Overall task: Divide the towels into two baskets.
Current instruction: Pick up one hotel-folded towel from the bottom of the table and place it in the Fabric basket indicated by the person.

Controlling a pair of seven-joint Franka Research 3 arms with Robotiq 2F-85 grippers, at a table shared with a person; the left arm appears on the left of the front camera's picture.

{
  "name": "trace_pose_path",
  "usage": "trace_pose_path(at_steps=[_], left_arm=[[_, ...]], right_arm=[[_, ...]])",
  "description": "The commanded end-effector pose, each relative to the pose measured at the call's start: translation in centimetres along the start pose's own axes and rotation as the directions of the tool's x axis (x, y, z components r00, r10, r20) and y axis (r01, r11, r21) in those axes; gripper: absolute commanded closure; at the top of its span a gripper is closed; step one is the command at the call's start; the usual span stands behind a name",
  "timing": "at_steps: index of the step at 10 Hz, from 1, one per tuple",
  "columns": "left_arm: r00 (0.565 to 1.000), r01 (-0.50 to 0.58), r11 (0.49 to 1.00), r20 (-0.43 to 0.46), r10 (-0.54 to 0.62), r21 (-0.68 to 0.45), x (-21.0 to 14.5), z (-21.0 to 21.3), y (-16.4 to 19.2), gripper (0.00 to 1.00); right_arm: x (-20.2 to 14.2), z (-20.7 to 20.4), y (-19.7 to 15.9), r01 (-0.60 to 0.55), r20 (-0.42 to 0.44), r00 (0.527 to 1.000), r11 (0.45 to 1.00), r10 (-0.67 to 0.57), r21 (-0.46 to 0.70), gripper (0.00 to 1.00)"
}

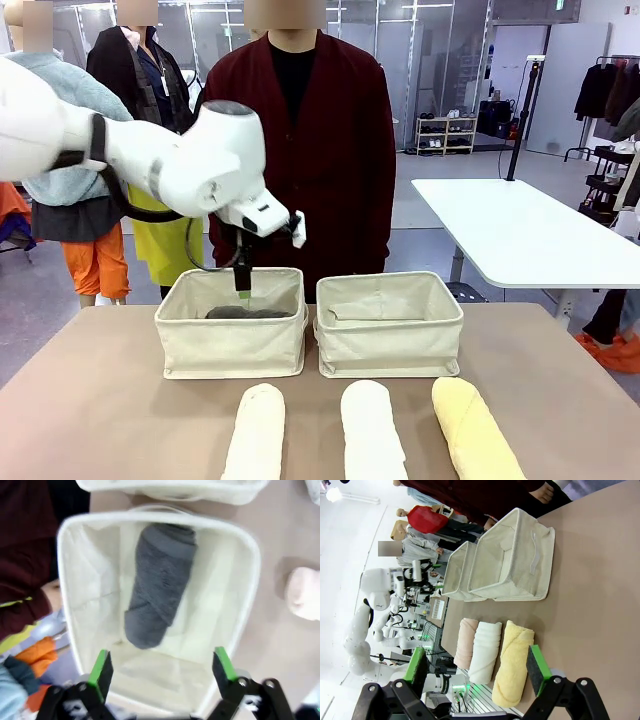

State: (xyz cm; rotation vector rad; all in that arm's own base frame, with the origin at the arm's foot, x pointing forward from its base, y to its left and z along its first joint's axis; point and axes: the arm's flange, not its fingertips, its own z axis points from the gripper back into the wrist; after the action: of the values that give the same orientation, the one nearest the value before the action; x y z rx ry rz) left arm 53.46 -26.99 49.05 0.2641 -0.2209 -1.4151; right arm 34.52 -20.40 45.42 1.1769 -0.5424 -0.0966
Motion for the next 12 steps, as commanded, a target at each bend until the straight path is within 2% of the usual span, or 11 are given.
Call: trace_pose_path(at_steps=[1,2,3,4,5,7,8,10,11,12], left_arm=[[0.984,-0.150,0.979,0.073,0.161,-0.136,-6.3,4.6,-2.9,0.00],[0.963,-0.206,0.956,0.128,0.236,-0.211,-9.0,6.2,-4.1,0.00],[0.923,-0.279,0.913,0.178,0.340,-0.297,-12.3,6.9,-5.0,0.00],[0.860,-0.335,0.851,0.238,0.451,-0.404,-16.8,7.1,-6.1,0.00],[0.811,-0.352,0.789,0.258,0.526,-0.503,-21.2,6.8,-7.0,0.00],[0.653,-0.360,0.658,0.325,0.684,-0.662,-30.0,4.8,-9.0,0.00],[0.530,-0.367,0.583,0.353,0.771,-0.725,-34.5,3.1,-10.5,0.00],[0.355,-0.345,0.486,0.368,0.860,-0.803,-40.7,-0.1,-13.0,0.00],[0.278,-0.315,0.448,0.370,0.887,-0.837,-43.2,-1.7,-14.2,0.00],[0.237,-0.306,0.387,0.324,0.916,-0.870,-45.2,-3.4,-15.6,0.00]], right_arm=[[-0.2,0.2,0.1,-0.005,-0.003,1.000,1.000,0.005,0.003,0.00],[-0.2,0.2,0.1,-0.005,-0.003,1.000,1.000,0.005,0.003,0.00],[-0.2,0.2,0.1,-0.005,-0.003,1.000,1.000,0.005,0.003,0.00],[-0.2,0.2,0.1,-0.005,-0.003,1.000,1.000,0.005,0.003,0.00],[-0.2,0.2,0.1,-0.005,-0.003,1.000,1.000,0.005,0.003,0.00],[-0.2,0.2,0.1,-0.005,-0.003,1.000,1.000,0.005,0.003,0.00],[-0.2,0.2,0.1,-0.005,-0.003,1.000,1.000,0.005,0.003,0.00],[-0.2,0.2,0.1,-0.005,-0.003,1.000,1.000,0.005,0.003,0.00],[-0.2,0.2,0.1,-0.005,-0.003,1.000,1.000,0.005,0.003,0.00],[-0.2,0.2,0.1,-0.005,-0.003,1.000,1.000,0.005,0.003,0.00]])
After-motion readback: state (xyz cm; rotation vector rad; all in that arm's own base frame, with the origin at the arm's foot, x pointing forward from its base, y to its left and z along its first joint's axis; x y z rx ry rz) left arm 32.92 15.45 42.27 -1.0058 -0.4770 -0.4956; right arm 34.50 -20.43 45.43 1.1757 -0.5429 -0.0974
